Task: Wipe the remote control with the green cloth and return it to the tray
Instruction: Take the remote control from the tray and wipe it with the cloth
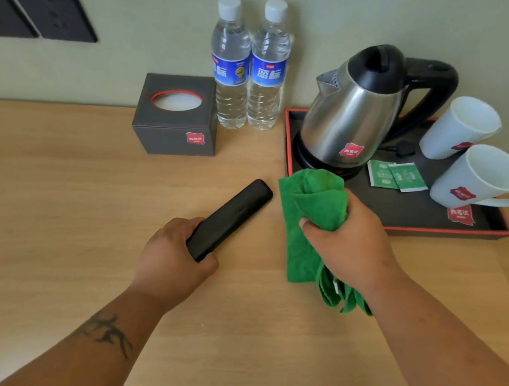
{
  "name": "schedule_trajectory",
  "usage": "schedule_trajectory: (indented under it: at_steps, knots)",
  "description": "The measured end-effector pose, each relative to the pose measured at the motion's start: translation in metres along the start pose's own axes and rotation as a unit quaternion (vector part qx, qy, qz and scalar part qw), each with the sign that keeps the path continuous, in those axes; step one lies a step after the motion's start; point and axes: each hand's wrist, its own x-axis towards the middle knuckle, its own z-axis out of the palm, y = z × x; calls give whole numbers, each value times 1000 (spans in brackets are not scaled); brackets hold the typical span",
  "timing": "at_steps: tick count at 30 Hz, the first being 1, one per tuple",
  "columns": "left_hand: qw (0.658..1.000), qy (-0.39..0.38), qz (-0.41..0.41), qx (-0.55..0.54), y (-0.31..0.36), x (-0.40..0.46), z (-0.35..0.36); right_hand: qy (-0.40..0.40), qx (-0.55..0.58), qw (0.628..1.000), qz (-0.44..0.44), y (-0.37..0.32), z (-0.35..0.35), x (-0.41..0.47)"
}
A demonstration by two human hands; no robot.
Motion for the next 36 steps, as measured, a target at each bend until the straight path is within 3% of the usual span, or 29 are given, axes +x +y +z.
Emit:
schedule_trajectory:
  at_steps: [14, 20, 29, 33, 36]
  knots:
    - [990, 39, 58, 124, -38, -1, 2, 5, -263, 961, -89, -46, 55, 44]
    - [987, 58, 75, 127, -44, -2, 6, -100, -320, 916, -222, -47, 80, 43]
    - [985, 78, 89, 126, -46, 0, 8, -197, -212, 927, -240, -55, 98, 1]
    - [985, 73, 89, 132, -46, 0, 8, -293, -94, 943, -129, -67, 84, 0]
    - [985, 58, 79, 140, -46, 0, 7, -201, -102, 966, -126, -72, 57, 28]
